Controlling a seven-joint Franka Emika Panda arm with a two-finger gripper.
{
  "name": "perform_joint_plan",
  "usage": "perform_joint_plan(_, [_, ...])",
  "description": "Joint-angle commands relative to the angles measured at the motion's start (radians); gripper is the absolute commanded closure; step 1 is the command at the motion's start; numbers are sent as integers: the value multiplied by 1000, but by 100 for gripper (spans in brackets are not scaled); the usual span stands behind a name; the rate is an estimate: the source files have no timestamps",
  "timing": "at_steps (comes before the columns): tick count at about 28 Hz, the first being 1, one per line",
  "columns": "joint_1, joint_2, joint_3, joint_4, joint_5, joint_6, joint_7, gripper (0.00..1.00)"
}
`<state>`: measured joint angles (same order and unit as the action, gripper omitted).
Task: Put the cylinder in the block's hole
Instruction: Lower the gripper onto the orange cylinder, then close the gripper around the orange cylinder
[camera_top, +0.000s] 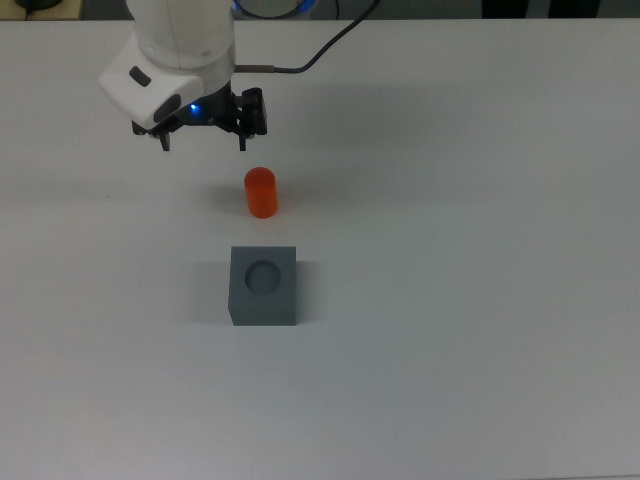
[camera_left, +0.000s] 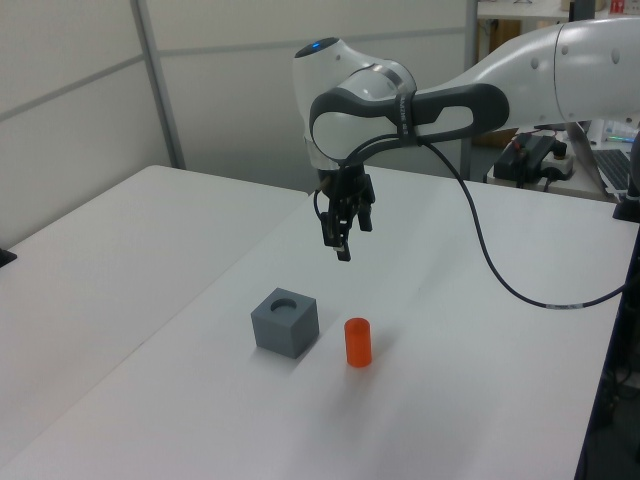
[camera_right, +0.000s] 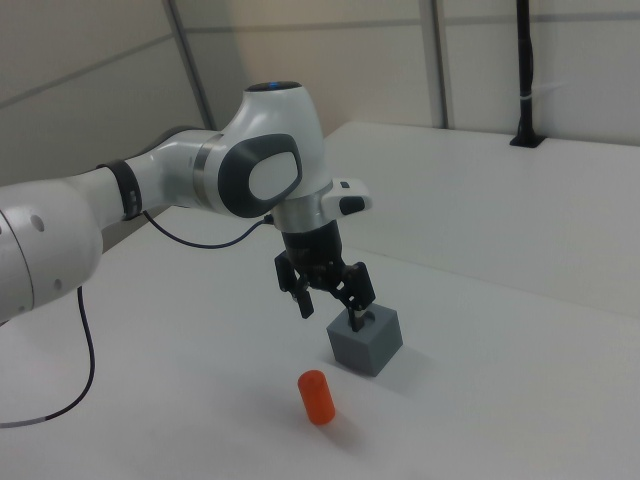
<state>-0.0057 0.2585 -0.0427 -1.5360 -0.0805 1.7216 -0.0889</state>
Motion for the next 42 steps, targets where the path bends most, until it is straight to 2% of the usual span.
perform_joint_plan(1, [0, -245, 1, -270, -19, 71, -35, 0])
perform_joint_plan(8, [9, -314, 6, -407, -2, 190, -37, 0])
perform_joint_plan(12, [19, -312, 12, -453, 11, 265, -37, 0])
perform_joint_plan(19, [67, -265, 14, -541, 12, 446, -37, 0])
perform_joint_plan(31, [85, -136, 23, -529, -1, 553, -34, 0])
perform_joint_plan(35, [85, -116, 24, -527, -7, 555, -31, 0])
perform_joint_plan(37, [85, -110, 24, -520, -10, 555, -32, 7])
perform_joint_plan(40, [85, -99, 24, -515, -12, 555, -31, 23])
perform_joint_plan(41, [85, -91, 24, -507, -12, 555, -31, 39])
perform_joint_plan(42, [84, -90, 24, -506, -12, 555, -31, 47])
